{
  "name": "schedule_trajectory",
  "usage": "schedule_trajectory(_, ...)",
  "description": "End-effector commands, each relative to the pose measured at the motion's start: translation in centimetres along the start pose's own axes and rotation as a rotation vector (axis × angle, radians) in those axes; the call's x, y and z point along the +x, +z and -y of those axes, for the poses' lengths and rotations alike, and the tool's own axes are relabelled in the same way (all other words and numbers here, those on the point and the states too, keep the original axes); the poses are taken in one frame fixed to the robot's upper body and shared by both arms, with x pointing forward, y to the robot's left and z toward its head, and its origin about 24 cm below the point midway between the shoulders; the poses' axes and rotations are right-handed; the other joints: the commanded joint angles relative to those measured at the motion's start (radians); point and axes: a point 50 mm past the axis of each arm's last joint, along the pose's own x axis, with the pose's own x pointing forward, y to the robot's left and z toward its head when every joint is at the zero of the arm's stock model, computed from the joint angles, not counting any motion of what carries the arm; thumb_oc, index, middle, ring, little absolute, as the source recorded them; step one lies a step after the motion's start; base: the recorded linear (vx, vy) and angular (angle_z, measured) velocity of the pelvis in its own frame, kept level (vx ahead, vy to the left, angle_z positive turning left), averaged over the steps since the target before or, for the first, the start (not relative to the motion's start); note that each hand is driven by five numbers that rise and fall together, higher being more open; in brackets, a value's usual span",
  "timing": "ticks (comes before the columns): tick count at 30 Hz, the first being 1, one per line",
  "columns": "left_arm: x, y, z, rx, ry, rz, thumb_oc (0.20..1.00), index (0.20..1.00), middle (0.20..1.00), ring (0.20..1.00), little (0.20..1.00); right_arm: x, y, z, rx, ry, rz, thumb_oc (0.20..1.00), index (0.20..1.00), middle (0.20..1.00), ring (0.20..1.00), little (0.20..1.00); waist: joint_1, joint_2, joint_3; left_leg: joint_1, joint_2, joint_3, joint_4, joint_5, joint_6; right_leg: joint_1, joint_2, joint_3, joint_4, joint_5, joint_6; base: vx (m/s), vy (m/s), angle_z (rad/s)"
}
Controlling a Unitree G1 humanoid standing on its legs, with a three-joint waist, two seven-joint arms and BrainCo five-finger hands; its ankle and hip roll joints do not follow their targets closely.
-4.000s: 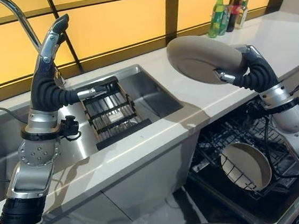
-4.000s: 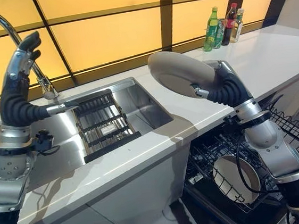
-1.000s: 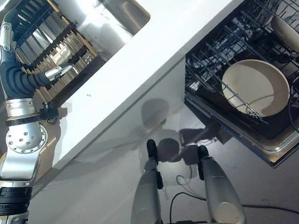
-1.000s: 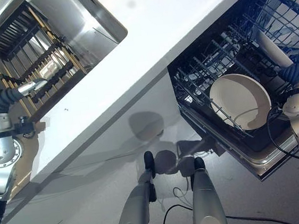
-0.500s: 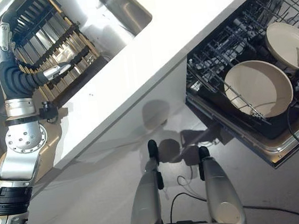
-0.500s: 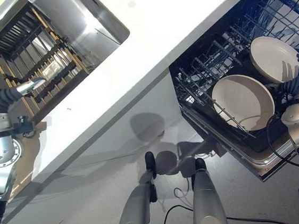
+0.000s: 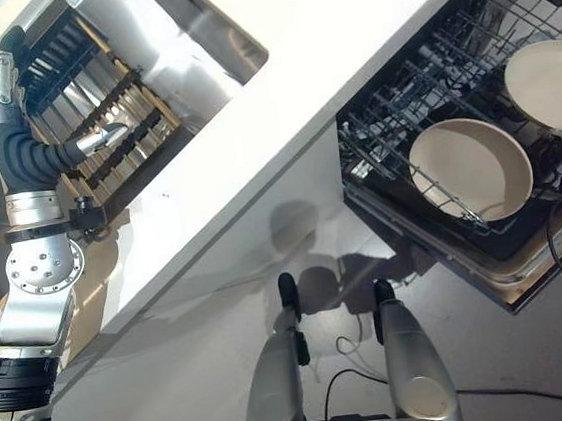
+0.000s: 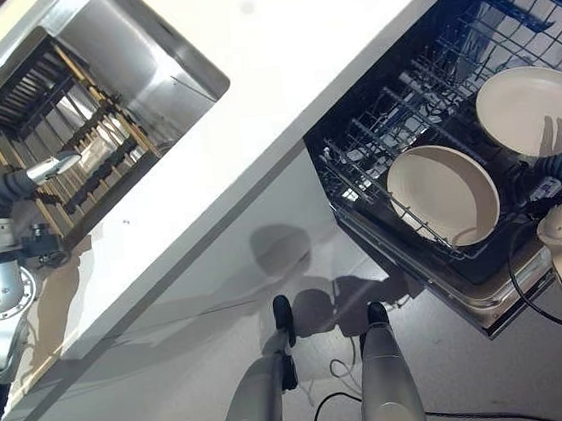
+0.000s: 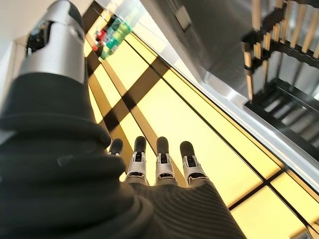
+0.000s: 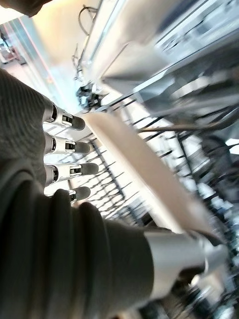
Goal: Pick up plates and place into dishwasher.
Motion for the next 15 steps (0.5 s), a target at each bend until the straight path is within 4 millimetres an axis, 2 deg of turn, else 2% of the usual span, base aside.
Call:
schedule_trajectory(1, -0.2, 0.0, -0.8, -0.071, 0.095, 0.017, 1.000, 1.000, 1.000, 1.000, 1.000, 0.2, 2.5, 1.2, 0.040, -0.111, 0.135, 1.000, 1.000, 1.000, 1.000, 1.000, -0.040, -0.033, -0.068, 0.060, 0.033, 0.029, 0.116, -0.170, -0.006, 0.065, -0.043, 0.025, -0.287, 0.174, 0.040, 0.04, 0.086, -0.03)
schedule_trajectory(10, -1.7, -0.8, -0.6, -0.097, 0.112, -0.039, 1.000, 1.000, 1.000, 1.000, 1.000, -0.1, 3.2, 2.0, 0.051, -0.104, 0.199, 1.000, 1.000, 1.000, 1.000, 1.000, -0.053, -0.014, -0.088, 0.091, 0.025, 0.046, 0.100, -0.175, -0.005, 0.077, -0.056, 0.042, -0.291, 0.168, 0.043, 0.04, 0.094, -0.06)
schedule_trajectory(15, -2.0, -1.1, -0.9, -0.106, 0.132, -0.052, 1.000, 1.000, 1.000, 1.000, 1.000, -0.4, 4.2, 2.7, 0.169, -0.197, 0.226, 1.000, 1.000, 1.000, 1.000, 1.000, -0.062, -0.005, -0.087, 0.100, 0.025, 0.050, 0.090, -0.173, -0.005, 0.070, -0.058, 0.046, -0.284, 0.164, 0.043, 0.00, 0.067, -0.05)
